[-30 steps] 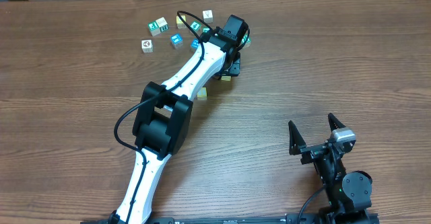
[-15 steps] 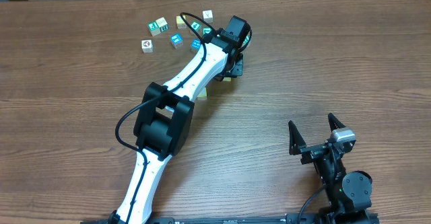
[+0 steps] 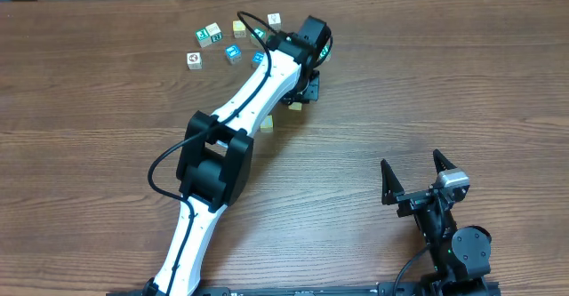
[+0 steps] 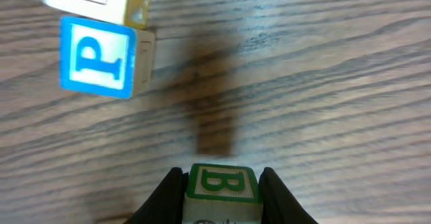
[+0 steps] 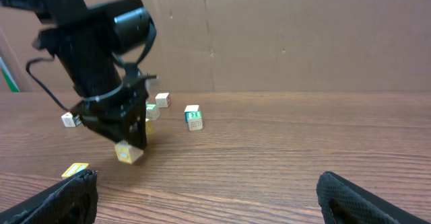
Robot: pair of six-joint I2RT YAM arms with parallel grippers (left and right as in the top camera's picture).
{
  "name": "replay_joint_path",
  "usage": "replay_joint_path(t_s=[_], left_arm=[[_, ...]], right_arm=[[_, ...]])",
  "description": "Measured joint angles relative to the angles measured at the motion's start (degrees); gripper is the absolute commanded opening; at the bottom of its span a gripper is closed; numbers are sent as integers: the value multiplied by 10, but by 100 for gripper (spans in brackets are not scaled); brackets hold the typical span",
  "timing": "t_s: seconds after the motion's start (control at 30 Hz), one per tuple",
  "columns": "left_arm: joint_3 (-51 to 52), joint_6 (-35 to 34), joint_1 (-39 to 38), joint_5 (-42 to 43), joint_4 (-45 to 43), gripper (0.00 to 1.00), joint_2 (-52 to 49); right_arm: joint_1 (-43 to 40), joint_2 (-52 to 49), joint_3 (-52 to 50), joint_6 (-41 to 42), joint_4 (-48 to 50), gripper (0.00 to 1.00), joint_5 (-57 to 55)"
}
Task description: Form a horizontal line
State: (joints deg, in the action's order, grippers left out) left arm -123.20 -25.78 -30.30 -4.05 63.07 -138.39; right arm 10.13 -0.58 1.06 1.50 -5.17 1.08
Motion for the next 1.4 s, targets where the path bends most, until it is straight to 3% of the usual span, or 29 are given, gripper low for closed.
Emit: replay_joint_path(t_s=[0.2,0.47,0.8,1.1,1.4], left_arm=[[-18,-53,0,0,47,16,7],[27,-129,-1,-19,46,17,8],[51,-147,-1,-27,31,22,8],[61,-150,-1,-31,29,41,8],[38,-146,0,-31,37,47,8]], right_arm=[[0,0,0,0,0,100,0],[0,0,0,0,0,100,0],[0,0,0,0,0,100,0],[0,0,0,0,0,100,0],[0,0,0,0,0,100,0]])
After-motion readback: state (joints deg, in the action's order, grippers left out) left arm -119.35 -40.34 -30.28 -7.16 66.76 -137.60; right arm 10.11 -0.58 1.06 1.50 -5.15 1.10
